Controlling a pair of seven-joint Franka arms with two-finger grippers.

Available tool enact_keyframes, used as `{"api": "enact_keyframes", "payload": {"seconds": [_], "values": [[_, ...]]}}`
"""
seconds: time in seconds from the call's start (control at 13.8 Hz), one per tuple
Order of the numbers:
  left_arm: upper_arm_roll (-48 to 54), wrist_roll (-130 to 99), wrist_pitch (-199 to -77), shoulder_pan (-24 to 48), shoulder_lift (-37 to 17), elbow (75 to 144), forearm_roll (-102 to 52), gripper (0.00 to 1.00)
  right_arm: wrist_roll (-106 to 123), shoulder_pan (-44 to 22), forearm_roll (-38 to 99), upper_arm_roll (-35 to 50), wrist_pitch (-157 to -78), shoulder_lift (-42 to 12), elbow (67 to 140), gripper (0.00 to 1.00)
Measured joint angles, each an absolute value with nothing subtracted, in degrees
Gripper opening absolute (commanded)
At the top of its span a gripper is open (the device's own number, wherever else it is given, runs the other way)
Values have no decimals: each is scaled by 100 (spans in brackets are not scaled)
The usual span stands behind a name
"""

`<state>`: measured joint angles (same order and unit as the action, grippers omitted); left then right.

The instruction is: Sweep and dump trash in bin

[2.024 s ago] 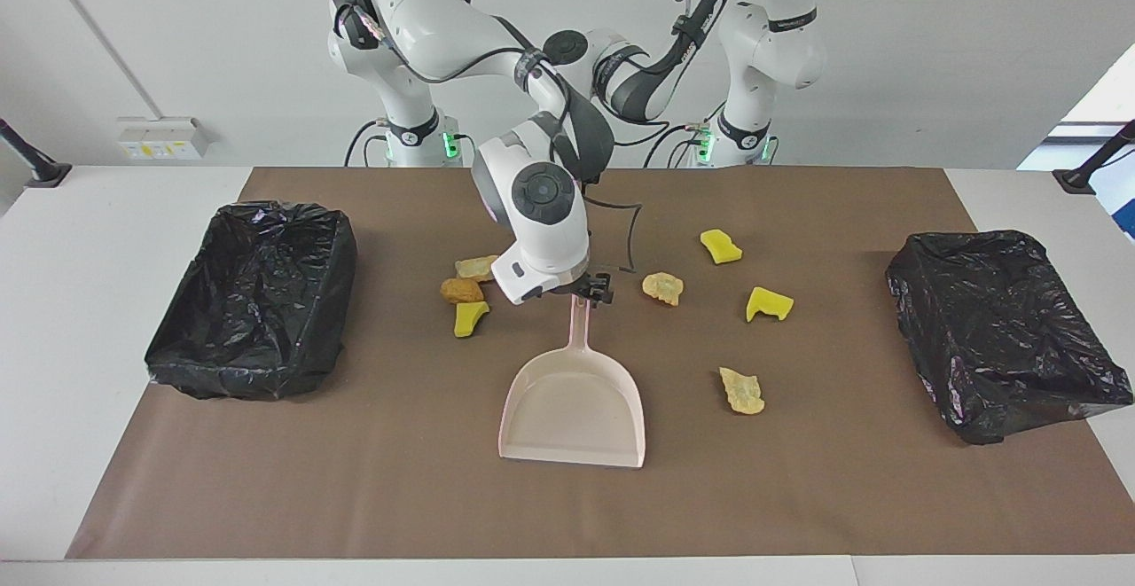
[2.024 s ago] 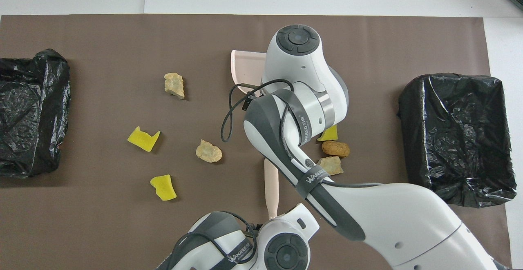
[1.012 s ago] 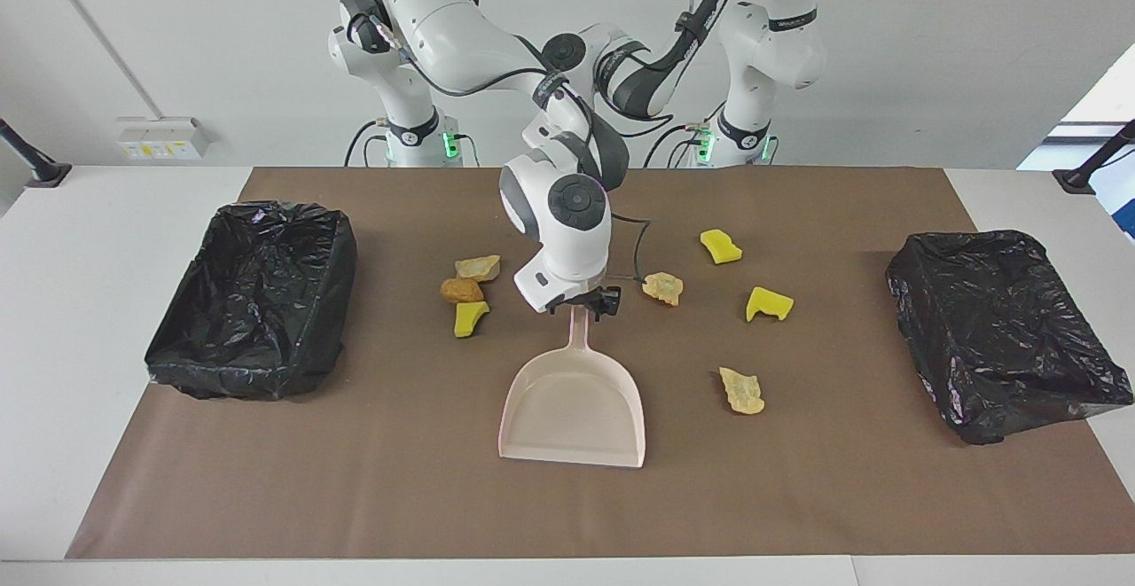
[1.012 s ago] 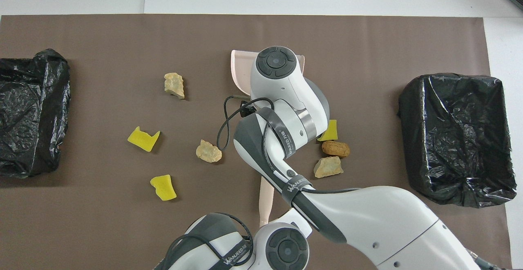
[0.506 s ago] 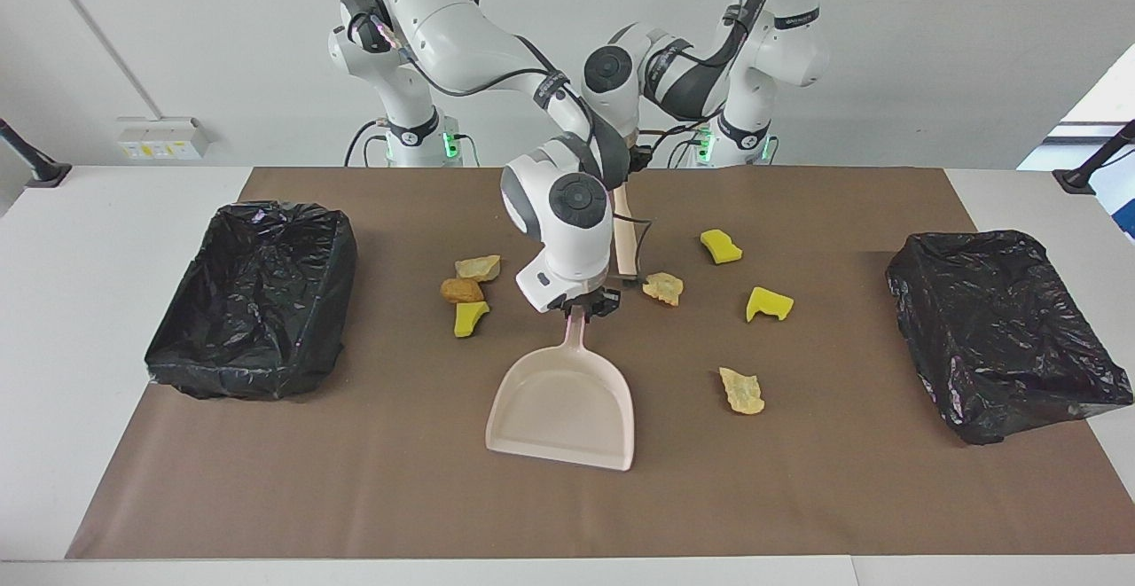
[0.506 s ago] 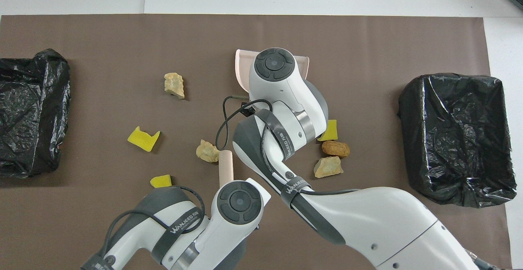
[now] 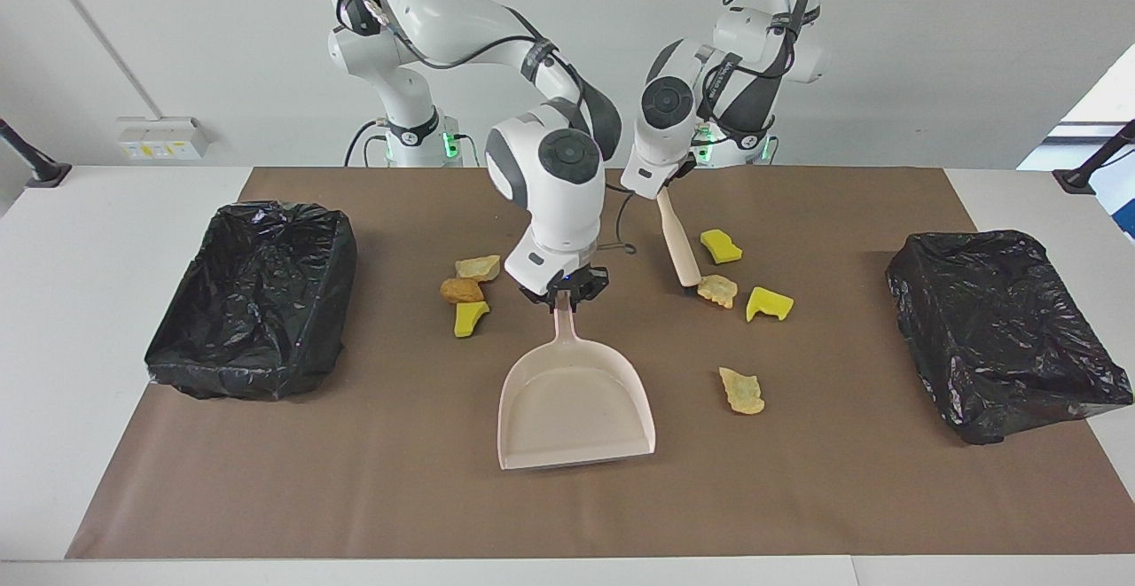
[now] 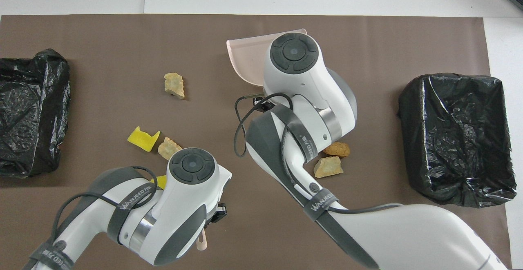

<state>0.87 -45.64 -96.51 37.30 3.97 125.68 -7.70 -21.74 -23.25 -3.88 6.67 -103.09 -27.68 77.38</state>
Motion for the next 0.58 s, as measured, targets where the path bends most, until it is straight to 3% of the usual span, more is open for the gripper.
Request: {"api": "enact_keyframes", "payload": {"seconds": [0.36,0.58], "values": [[73,-4409,-9924,2903,831,12352,-770,0,-29,-1922,-402,671,-8659,-1506,7981,0],[61,-4344,-10646,2478,600,12153,-771,0,1467,-2030,-472,708,-8587,-953,8757,0]]}}
